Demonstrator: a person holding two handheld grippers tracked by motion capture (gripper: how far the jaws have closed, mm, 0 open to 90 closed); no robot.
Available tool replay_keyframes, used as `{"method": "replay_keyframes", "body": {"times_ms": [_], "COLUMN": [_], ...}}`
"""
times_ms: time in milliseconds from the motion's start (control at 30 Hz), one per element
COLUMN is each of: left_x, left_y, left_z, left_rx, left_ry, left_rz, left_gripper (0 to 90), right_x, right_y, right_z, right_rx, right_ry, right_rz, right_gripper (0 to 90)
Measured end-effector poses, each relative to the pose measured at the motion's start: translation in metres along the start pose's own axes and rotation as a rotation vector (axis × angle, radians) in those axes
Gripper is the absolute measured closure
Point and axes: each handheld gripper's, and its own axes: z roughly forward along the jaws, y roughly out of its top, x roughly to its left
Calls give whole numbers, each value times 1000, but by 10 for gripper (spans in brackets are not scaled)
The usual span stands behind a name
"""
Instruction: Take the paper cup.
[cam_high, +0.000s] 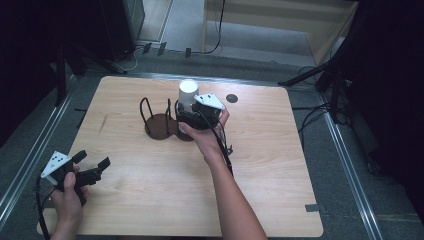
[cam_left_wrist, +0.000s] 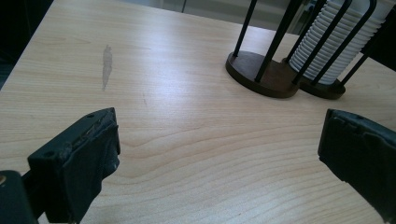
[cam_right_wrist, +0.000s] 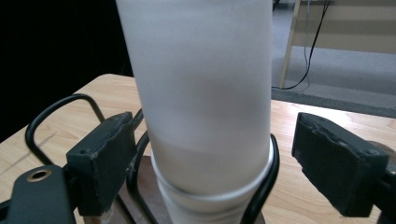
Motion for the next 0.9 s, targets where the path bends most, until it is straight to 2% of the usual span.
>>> {"method": "replay_keyframes", "body": {"times_ms": [133, 333, 433, 533, 900], "left_x": [0, 0, -1, -1, -1], "left_y": [0, 0, 0, 0, 1], "left_z": [0, 1, 1, 1, 2], "left_rx": [2, 6, 9, 9, 9], "left_ry": [-1, -3, -2, -2, -1], "left_rz": [2, 5, 11, 10, 14], "left_gripper": [0, 0, 0, 0, 0], "right_x": [4, 9, 12, 11, 15], "right_y": [1, 2, 2, 3, 15], "right_z": [8, 20, 22, 22, 14], "right_rx": [-5, 2, 10, 2, -52], "right_ry": [-7, -34, -61, -70, -63], "right_rz": [-14, -7, -12, -2, -19], "right_gripper": [138, 145, 227, 249, 264]}}
